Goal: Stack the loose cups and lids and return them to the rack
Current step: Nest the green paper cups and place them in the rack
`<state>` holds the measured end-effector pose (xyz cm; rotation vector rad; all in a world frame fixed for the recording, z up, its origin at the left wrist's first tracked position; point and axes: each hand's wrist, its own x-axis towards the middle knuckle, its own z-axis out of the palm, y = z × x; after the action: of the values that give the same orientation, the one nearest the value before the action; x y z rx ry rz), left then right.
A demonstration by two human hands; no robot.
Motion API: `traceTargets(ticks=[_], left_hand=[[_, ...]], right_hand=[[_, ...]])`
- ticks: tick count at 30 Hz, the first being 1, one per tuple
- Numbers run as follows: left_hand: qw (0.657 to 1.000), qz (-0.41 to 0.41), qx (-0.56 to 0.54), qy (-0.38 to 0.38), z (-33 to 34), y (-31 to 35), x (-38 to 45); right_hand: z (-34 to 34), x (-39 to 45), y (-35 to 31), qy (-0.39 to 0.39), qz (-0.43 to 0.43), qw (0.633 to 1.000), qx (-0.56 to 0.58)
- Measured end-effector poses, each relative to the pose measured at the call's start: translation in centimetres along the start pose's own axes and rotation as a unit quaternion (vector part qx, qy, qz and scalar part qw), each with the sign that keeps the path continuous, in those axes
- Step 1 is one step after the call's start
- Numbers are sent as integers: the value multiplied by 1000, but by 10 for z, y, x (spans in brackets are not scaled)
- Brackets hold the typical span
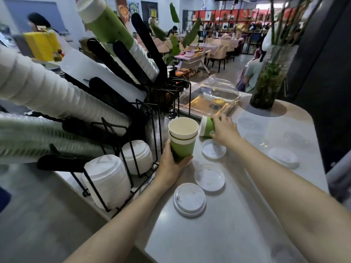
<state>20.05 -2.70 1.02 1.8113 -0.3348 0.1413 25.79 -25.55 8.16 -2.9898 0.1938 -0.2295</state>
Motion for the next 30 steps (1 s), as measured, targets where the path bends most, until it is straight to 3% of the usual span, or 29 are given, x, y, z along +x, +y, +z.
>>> traceTargets(ticks=[14,20,24,30], left_hand=[[1000,-13,-9,17,3,0,-4],[1000,-12,-8,19,3,1,-5],[1000,-6,-9,20,2,3,-6],[1000,-8,-5,15,1,3,-8]], right_hand=[[-3,-8,11,10,-52,999,9],[-14,-13,7,121,-21,984,126],[-36,-18,-8,152,-37,951,265],[-72,-32,-34,155,-34,846,509]])
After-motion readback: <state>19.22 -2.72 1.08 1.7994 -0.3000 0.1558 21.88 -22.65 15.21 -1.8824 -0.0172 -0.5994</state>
